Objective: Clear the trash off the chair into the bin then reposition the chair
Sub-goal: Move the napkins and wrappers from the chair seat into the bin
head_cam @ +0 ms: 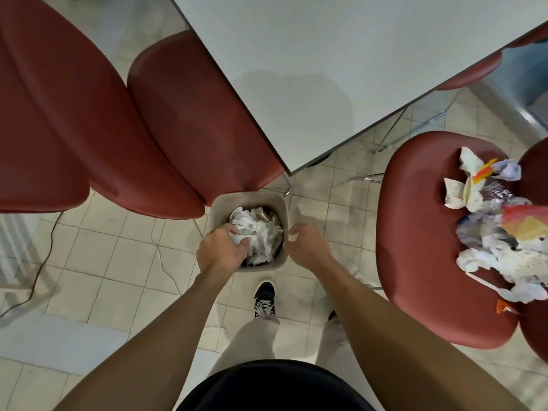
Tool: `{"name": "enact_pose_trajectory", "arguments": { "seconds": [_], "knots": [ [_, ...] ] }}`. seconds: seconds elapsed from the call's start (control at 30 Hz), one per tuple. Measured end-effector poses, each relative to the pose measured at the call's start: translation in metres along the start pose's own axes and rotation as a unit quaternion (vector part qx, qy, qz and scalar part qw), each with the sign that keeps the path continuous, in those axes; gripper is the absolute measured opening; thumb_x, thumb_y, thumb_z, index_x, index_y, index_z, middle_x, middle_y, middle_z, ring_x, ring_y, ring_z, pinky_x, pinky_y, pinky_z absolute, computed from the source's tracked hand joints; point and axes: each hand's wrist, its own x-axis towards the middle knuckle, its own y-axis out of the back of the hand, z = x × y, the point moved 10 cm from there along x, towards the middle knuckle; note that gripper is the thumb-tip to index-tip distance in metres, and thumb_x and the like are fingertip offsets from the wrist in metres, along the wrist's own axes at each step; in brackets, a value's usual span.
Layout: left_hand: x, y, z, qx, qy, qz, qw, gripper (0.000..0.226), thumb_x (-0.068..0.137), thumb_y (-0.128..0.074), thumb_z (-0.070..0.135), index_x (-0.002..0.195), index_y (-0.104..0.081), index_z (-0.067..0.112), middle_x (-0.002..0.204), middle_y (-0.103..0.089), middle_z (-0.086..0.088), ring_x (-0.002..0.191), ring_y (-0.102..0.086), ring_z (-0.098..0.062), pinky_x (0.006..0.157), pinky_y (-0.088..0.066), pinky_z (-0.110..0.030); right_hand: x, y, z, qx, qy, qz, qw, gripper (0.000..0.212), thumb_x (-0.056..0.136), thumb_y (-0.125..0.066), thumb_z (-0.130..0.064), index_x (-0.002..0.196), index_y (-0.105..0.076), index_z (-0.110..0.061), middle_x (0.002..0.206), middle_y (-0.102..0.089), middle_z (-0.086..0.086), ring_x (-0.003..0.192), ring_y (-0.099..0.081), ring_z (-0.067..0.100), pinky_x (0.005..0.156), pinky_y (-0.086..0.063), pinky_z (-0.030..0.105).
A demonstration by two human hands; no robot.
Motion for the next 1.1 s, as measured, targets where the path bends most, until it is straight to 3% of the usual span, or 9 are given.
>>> {"name": "enact_pose_trajectory", "arguments": {
  "seconds": [0.27, 0.43, 0.57, 0.77, 1.0, 1.1],
  "knots": [
    [-0.011, -0.018, 0.051, 0.012, -0.056, -0.023, 0.998, 0.026, 0.079, -0.067, 0.042, 0.102, -0.064, 0.030, 0.091, -0.069, 0.004, 0.092, -0.063, -0.021, 0.075, -0.045, -0.029, -0.004, 0.028, 0.029, 0.035, 0.004, 0.007, 0.999, 0.044, 0.084, -0.060, -0.016, 0.128, -0.056, -0.018, 0.131, -0.059, 0.004, 0.118, -0.056, 0.024, 0.098, -0.047, 0.032],
    [-0.028, -0.038, 0.094, 0.008, -0.121, -0.055, 0.991, 0.026, 0.079, -0.070, 0.040, 0.100, -0.066, 0.025, 0.091, -0.066, 0.004, 0.091, -0.062, -0.020, 0.078, -0.047, -0.030, -0.009, 0.055, 0.065, 0.072, -0.010, 0.018, 0.997, 0.040, 0.088, -0.058, -0.015, 0.128, -0.055, -0.017, 0.127, -0.059, 0.008, 0.109, -0.060, 0.025, 0.095, -0.051, 0.036],
    [-0.043, -0.071, 0.137, -0.010, -0.158, -0.105, 0.982, 0.022, 0.079, -0.073, 0.027, 0.099, -0.067, 0.022, 0.078, -0.060, 0.008, 0.086, -0.062, -0.016, 0.076, -0.045, -0.025, -0.011, 0.083, 0.111, 0.094, -0.029, 0.019, 0.995, 0.044, 0.088, -0.058, -0.017, 0.132, -0.051, -0.018, 0.122, -0.061, 0.008, 0.108, -0.061, 0.025, 0.094, -0.052, 0.038],
    [-0.062, -0.131, 0.199, 0.011, -0.204, -0.165, 0.965, 0.031, 0.076, -0.075, 0.028, 0.105, -0.067, 0.023, 0.109, -0.066, 0.004, 0.101, -0.062, -0.015, 0.093, -0.050, -0.037, -0.018, 0.135, 0.194, 0.113, -0.073, 0.048, 0.990, 0.045, 0.084, -0.057, -0.020, 0.129, -0.054, -0.019, 0.123, -0.060, 0.009, 0.110, -0.058, 0.027, 0.094, -0.049, 0.034],
    [-0.099, -0.206, 0.284, 0.066, -0.278, -0.215, 0.934, 0.039, 0.081, -0.069, 0.032, 0.119, -0.061, 0.024, 0.120, -0.062, 0.006, 0.114, -0.056, -0.014, 0.096, -0.046, -0.030, -0.028, 0.189, 0.302, 0.144, -0.116, 0.095, 0.978, 0.038, 0.085, -0.058, -0.019, 0.122, -0.054, -0.011, 0.121, -0.061, 0.010, 0.115, -0.056, 0.031, 0.092, -0.047, 0.035],
    [-0.115, -0.242, 0.322, 0.091, -0.299, -0.234, 0.921, 0.041, 0.082, -0.070, 0.032, 0.120, -0.060, 0.023, 0.123, -0.061, 0.004, 0.118, -0.055, -0.016, 0.099, -0.044, -0.030, -0.028, 0.203, 0.351, 0.162, -0.145, 0.095, 0.971, 0.046, 0.088, -0.060, -0.022, 0.131, -0.048, -0.009, 0.128, -0.057, 0.011, 0.120, -0.053, 0.031, 0.098, -0.043, 0.036]
  ]
}}
